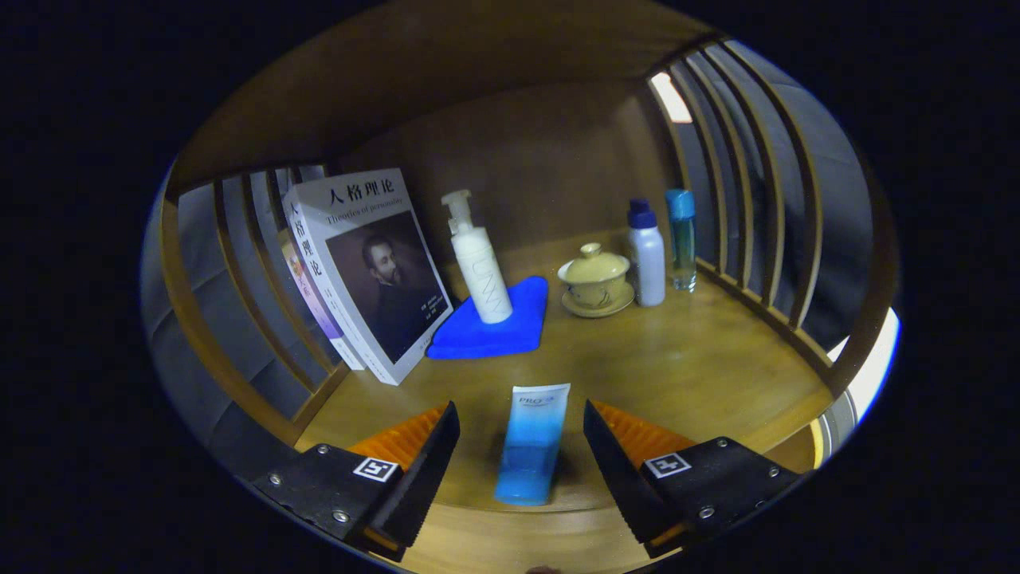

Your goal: Pull open the drawer, take out the items inside it, and place them on the countertop above the cabinet.

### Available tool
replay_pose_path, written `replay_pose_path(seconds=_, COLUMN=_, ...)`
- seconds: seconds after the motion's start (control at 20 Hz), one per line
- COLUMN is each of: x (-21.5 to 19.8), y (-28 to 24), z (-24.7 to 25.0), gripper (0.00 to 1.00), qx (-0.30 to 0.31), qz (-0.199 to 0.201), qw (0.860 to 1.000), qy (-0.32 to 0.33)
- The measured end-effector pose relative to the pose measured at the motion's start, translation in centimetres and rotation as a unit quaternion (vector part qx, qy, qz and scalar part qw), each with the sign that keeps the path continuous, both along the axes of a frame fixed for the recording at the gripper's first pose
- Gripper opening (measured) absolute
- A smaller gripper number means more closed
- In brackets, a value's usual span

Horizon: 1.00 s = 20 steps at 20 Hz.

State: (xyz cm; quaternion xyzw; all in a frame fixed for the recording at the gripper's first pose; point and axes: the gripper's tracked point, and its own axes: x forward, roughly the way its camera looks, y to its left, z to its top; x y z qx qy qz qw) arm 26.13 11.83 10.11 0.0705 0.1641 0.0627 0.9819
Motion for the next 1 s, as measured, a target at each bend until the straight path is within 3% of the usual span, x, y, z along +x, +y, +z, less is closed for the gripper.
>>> replay_pose_path(seconds=0.35, x=-7.0, y=-0.7, z=1.9, gripper=0.96, qx=-0.025, qz=0.017, qw=0.997, qy=-0.077)
replay_pose_path(seconds=1.0, x=-16.7, y=-1.3, z=0.1, gripper=0.95, qx=-0.027, qz=0.028, qw=0.993, qy=-0.111)
